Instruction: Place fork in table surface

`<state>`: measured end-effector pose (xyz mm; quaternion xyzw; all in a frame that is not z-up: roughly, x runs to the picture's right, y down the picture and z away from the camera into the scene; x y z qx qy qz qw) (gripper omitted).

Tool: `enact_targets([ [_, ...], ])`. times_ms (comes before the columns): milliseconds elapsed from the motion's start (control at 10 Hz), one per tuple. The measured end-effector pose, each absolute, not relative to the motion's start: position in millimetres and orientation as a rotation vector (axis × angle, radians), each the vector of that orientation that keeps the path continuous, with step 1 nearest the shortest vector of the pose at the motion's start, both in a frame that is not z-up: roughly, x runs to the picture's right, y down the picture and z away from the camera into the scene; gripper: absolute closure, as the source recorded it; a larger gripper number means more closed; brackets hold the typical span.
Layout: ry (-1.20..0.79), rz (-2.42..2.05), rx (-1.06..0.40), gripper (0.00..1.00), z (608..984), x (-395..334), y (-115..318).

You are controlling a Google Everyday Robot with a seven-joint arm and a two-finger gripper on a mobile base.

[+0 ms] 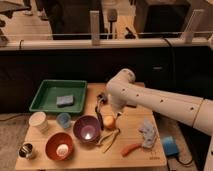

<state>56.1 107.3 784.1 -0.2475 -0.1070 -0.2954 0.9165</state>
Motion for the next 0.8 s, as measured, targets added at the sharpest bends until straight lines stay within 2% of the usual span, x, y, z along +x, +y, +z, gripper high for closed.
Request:
enact_targets([
  [100, -0.223, -0.605, -0.506, 0.9, 786, 58, 108],
  [300, -0.248, -0.622, -0.478, 0.69, 794, 64, 110],
  [500, -0.278, -0.648, -0.454, 0.53, 806, 71, 112],
  [700, -0.327, -0.682, -0.454, 0.28, 828, 80, 120],
  [800, -0.342, -0.69, -0.459, 0.22, 836, 83, 123],
])
